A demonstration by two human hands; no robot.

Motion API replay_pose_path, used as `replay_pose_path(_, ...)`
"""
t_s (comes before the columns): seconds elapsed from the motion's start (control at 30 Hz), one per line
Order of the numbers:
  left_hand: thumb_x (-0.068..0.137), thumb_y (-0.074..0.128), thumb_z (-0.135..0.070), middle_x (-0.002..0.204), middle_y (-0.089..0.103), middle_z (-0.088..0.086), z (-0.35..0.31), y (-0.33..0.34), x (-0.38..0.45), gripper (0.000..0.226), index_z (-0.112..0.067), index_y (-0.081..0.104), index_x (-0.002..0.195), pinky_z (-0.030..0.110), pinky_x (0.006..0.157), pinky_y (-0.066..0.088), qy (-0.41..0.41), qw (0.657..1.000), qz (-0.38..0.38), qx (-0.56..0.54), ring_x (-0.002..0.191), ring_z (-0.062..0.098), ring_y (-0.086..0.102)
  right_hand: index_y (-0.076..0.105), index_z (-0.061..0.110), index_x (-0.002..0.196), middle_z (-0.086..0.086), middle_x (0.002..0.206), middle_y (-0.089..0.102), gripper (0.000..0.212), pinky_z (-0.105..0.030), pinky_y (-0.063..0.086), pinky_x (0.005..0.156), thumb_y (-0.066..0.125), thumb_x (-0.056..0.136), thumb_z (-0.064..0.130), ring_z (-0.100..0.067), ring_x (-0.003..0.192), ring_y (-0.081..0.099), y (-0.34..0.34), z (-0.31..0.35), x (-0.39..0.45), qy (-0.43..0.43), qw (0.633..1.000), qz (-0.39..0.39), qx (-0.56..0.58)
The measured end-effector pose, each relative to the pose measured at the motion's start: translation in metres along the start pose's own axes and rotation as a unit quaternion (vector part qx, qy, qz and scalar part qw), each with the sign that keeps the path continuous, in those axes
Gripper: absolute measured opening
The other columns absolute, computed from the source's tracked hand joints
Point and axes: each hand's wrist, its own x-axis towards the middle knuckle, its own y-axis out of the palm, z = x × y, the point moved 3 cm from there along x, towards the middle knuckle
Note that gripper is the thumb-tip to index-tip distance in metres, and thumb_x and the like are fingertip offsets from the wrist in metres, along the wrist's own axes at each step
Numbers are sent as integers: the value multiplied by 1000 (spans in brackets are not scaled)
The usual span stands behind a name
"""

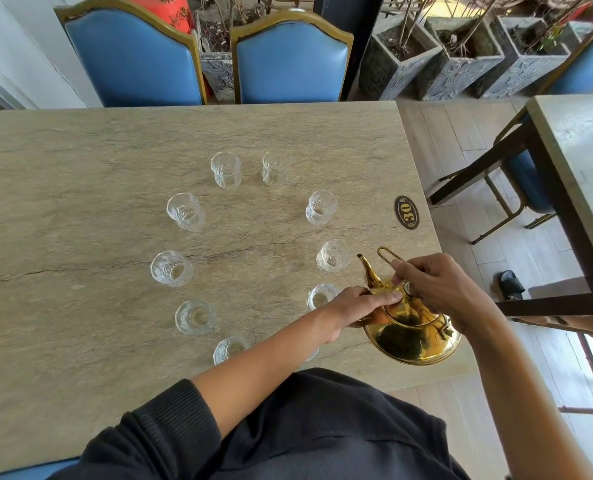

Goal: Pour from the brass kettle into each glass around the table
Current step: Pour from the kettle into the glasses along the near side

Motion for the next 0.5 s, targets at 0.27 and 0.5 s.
replay_pose_path(0.27,92,77,-59,128,78,12,-1,-1,-1,38,-24,72,107,43,115,47,-4,1000,3,-1,127,27,68,74,6,79,-3,50,47,40,-24,32,44,57,99,36,-10,39,39,1,0,1,2,1000,-2,-3)
replay_pose_path(0.5,94,77,-54,120,80,10,-1,-1,0,30,-25,71,100,42,114,48,-3,1000,4,2,127,29,70,73,5,78,1,45,45,39,-22,31,43,57,100,32,-7,36,37,1,2,0,5,1000,-9,3)
